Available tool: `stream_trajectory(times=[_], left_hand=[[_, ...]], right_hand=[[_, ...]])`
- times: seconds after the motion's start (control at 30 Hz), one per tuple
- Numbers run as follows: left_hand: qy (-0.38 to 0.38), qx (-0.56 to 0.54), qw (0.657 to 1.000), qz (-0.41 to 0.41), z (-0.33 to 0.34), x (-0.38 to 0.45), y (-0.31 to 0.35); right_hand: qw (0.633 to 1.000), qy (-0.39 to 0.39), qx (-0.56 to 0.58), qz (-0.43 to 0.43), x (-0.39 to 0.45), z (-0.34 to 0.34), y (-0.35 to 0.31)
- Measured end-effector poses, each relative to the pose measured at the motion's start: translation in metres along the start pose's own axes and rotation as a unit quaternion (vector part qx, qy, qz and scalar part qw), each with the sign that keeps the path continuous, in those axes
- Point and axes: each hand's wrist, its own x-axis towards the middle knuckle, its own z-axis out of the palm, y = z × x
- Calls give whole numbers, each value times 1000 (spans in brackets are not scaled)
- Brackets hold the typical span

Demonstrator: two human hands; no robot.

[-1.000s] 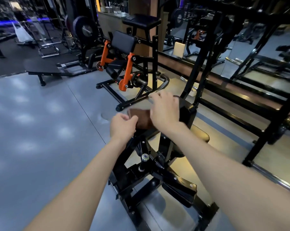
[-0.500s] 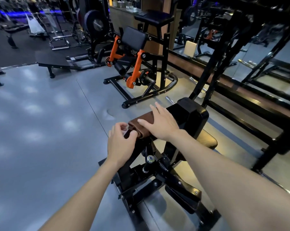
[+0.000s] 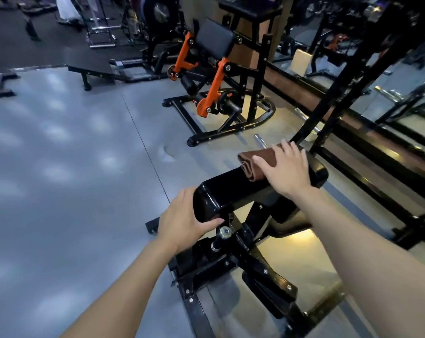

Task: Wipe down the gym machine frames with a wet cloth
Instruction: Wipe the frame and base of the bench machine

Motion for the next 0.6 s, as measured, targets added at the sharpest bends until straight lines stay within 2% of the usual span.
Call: stream_trajectory(times=[0.07, 0.17, 0.27, 0.43, 0.6], left_hand=[[-5, 2, 1000, -3, 0, 1, 0], [-5, 8, 1000, -2, -1, 1, 0], [-13, 17, 1000, -8, -1, 2, -1], [-18, 3, 1000, -16, 0, 0, 0], [-19, 3, 1000, -14, 1, 0, -1]], right_hand=[[1000, 5, 5, 15, -9, 7, -19], [997, 13, 27, -70, -50, 21, -61], [991, -4, 27, -131, -49, 14, -45], [999, 16, 32, -35, 7, -3, 20], [998, 34, 47, 3, -19, 5, -14]])
